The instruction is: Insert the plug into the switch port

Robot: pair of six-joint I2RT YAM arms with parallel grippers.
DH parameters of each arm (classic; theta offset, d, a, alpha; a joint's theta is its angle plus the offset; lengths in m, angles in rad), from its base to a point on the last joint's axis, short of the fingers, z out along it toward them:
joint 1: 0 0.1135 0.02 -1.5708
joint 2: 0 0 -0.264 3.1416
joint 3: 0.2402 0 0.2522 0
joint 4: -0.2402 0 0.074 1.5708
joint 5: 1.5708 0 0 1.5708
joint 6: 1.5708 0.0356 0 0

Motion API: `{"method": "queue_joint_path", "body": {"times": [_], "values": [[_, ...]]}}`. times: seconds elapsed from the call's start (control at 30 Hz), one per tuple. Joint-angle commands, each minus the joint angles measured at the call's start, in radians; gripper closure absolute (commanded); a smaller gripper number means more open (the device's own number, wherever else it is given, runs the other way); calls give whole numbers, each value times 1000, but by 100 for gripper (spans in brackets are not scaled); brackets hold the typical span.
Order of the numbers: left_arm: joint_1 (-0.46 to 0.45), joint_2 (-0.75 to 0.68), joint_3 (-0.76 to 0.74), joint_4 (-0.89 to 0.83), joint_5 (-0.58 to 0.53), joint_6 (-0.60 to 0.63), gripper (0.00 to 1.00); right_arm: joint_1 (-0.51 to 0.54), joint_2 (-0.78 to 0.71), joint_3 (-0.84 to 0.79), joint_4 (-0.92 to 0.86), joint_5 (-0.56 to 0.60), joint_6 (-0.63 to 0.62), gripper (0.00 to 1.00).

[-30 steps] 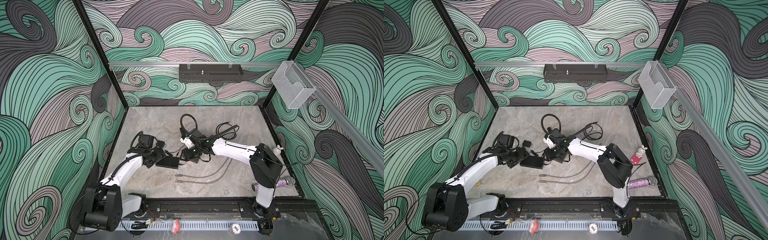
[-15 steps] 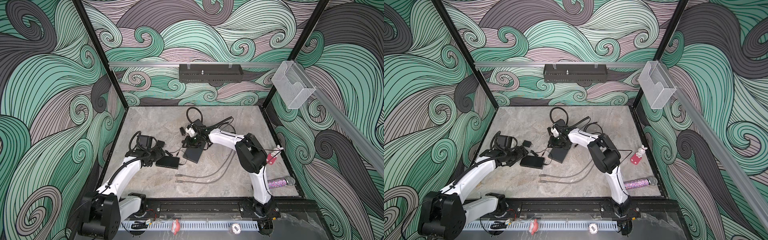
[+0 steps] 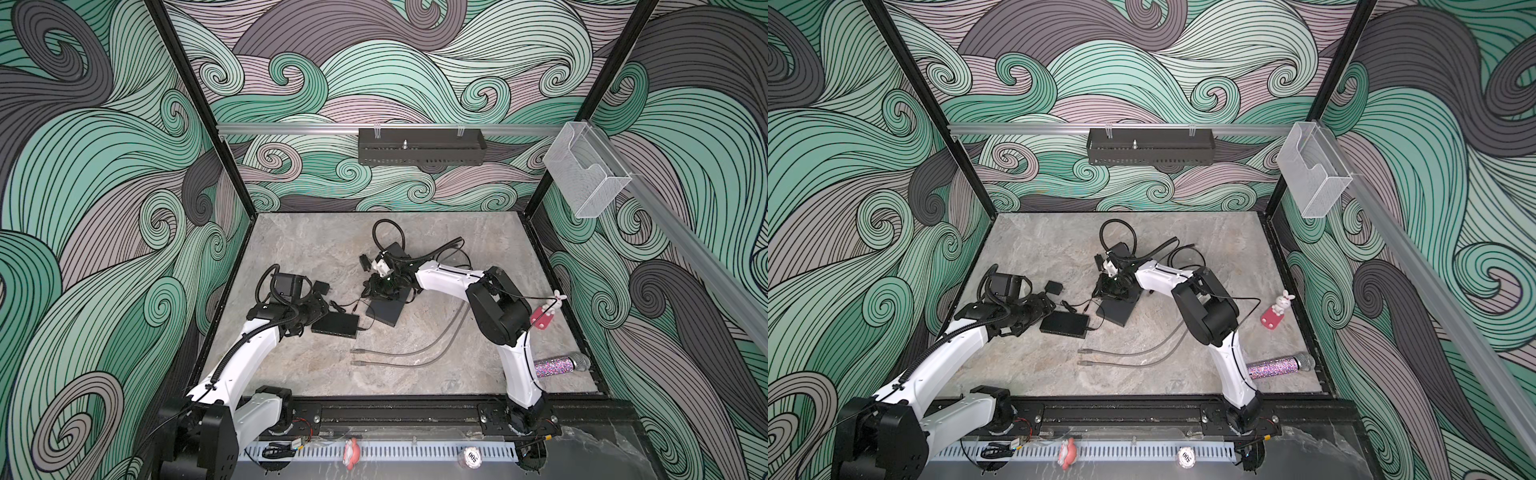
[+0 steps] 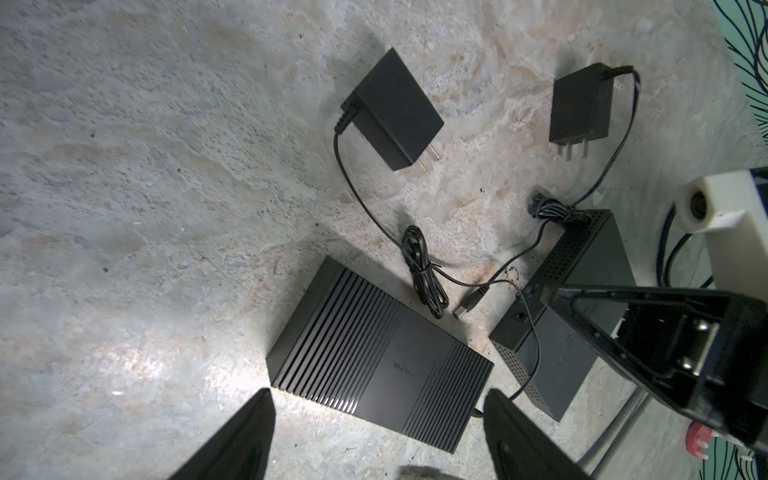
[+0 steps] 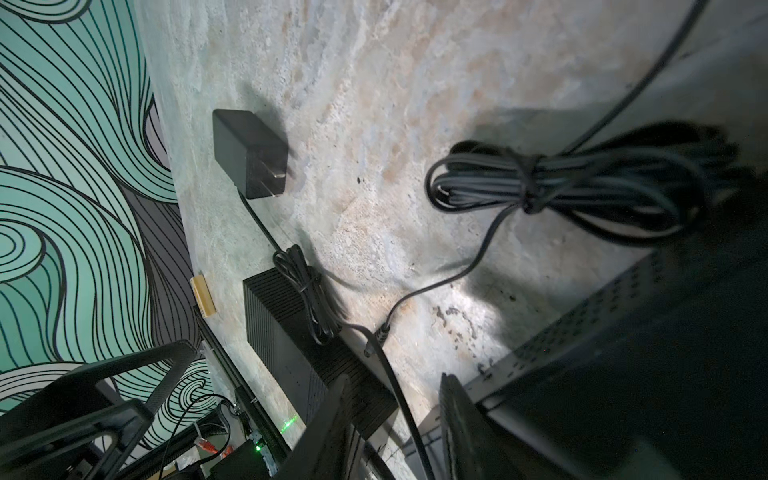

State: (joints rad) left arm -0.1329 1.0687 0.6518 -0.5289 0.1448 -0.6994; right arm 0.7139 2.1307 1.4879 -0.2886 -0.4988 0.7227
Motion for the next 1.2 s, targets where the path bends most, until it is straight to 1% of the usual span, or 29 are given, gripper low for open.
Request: {"method": "queue_joint_path", "body": {"times": [0.0,0.13,0.23,0.33,0.43,0.53,0.6,0.63,0.8,0.93,1.0,1.17], "values": [[4,-6,1,-14,12,3,19,-27,-42,-81,-120,106,6,62],[4,2,-3,-11,15,5,19,-63,-77,-118,-141,151,-30,62],[4,-2,-11,-12,15,5,19,-69,-101,-129,-157,183,-48,62],[4,-14,-19,-10,15,3,19,-68,-115,-130,-112,119,-33,63],[4,-23,-25,-11,16,1,18,-61,-105,-116,-19,34,24,63],[4,-30,-29,-14,19,1,18,-54,-54,-87,90,-63,144,64],[4,-35,-33,-16,19,0,18,-43,-17,-68,151,-87,224,64],[4,-39,-34,-16,20,0,18,-36,5,-52,154,-79,249,64],[4,-49,-33,-19,24,3,18,6,56,32,48,35,310,60],[4,-49,-28,-24,24,9,18,34,86,125,-188,148,296,60],[4,-49,-27,-27,25,11,18,36,76,121,-235,197,295,60],[4,-51,-32,-26,30,11,18,35,18,65,-250,293,289,60]]}}
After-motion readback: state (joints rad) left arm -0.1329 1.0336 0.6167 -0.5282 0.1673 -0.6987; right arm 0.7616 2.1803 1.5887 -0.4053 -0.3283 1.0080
